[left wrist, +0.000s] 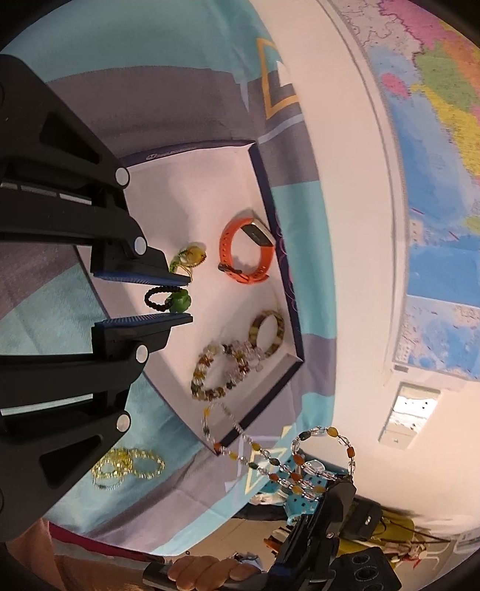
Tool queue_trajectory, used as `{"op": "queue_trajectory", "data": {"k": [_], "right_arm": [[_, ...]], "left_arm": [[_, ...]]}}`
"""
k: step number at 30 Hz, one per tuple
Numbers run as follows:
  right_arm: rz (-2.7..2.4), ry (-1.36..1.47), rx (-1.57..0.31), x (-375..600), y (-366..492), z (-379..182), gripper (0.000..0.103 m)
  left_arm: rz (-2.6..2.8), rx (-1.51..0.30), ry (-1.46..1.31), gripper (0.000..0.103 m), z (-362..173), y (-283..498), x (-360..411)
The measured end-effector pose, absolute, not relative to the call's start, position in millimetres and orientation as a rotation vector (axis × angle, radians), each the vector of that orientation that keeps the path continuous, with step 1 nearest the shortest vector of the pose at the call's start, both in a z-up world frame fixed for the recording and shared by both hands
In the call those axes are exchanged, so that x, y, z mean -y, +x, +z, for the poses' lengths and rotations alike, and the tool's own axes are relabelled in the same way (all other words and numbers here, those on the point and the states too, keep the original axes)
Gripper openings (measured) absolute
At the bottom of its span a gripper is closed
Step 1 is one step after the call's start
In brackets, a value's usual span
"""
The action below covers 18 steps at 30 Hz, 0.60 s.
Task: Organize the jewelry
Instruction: 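Release the green ring in the tray with the left tool while the right tool drops the necklace in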
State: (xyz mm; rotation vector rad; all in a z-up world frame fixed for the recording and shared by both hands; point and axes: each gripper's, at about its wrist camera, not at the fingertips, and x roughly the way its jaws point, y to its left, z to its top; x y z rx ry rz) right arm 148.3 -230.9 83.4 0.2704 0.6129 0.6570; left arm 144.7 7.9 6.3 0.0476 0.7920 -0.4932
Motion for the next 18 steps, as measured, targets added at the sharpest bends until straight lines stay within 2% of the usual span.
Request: {"op": "queue_trajectory", "data": {"k": [18], "right_arm": [[0.595, 0.302, -0.729, 232, 187, 33, 0.006]], "left_arm": [[-0.44, -0.893, 0.091, 0.015, -30, 168, -2]]}}
